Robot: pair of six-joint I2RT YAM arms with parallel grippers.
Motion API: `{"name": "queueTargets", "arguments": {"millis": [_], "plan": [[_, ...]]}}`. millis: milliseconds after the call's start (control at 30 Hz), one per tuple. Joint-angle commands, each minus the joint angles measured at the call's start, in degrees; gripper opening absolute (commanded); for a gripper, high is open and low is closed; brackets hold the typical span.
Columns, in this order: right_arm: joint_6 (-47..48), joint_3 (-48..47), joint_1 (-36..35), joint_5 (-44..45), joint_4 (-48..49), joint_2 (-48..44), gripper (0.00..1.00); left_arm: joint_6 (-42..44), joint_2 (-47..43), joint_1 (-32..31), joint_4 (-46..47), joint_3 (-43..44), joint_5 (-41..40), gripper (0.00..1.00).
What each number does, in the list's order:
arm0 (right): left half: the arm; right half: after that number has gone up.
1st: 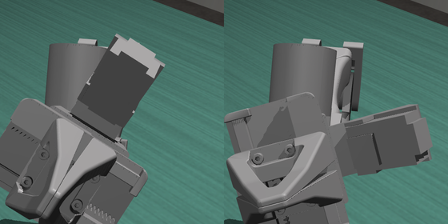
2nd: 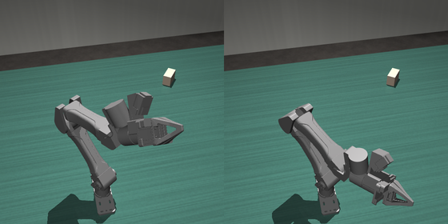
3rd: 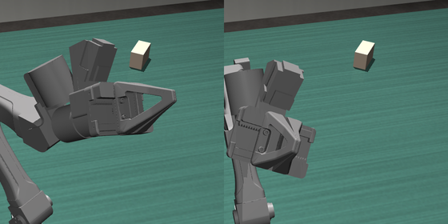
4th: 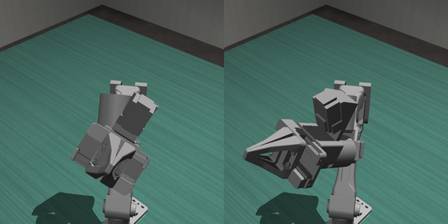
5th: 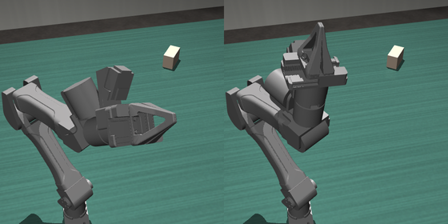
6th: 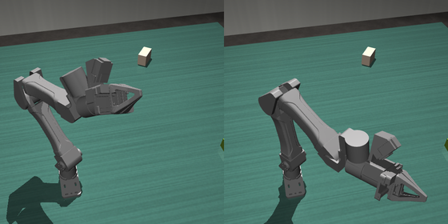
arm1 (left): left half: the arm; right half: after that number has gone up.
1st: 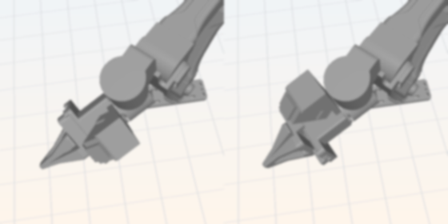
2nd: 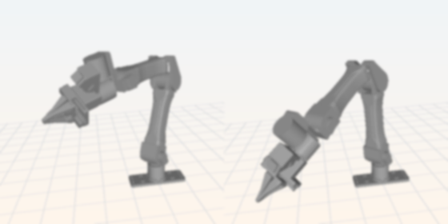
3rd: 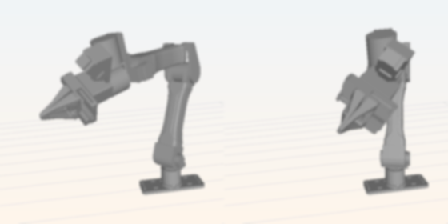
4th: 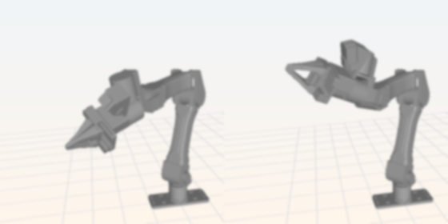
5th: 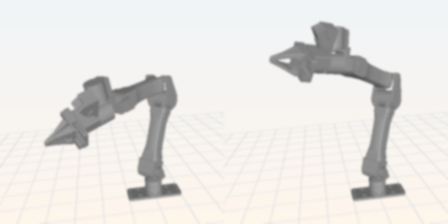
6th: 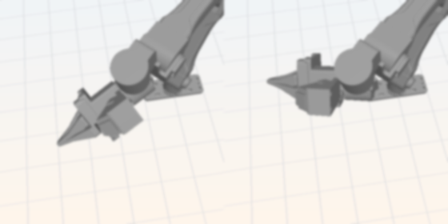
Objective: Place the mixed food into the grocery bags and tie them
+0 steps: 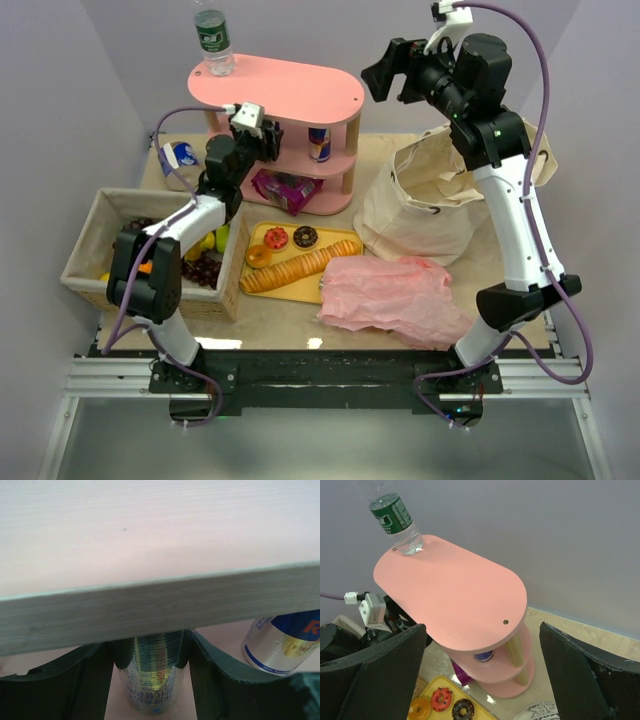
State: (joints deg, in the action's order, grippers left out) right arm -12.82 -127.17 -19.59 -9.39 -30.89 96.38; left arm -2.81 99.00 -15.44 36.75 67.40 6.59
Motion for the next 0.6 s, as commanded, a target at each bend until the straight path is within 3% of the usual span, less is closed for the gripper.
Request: {"name": "queueTargets", "arguments": {"millis": [0, 300, 567], "plan": [[0.34, -1.59, -0.36, -1.07, 0.84, 0.21, 0.99, 2.54, -3.19, -1.26, 3.32, -0.59, -1.14, 0.43], [0.69, -1.41, -1.06, -1.16, 1.01, -0.14, 0.99, 2.46, -11.28, -2.14, 2.28, -8.15, -1.14, 0.32], [1.21, -1.32, -3.07, 0.06, 1.63, 0.21, 0.98, 2.54, -19.97, -4.33, -1.5, -14.83, -2.71, 0.29]]}}
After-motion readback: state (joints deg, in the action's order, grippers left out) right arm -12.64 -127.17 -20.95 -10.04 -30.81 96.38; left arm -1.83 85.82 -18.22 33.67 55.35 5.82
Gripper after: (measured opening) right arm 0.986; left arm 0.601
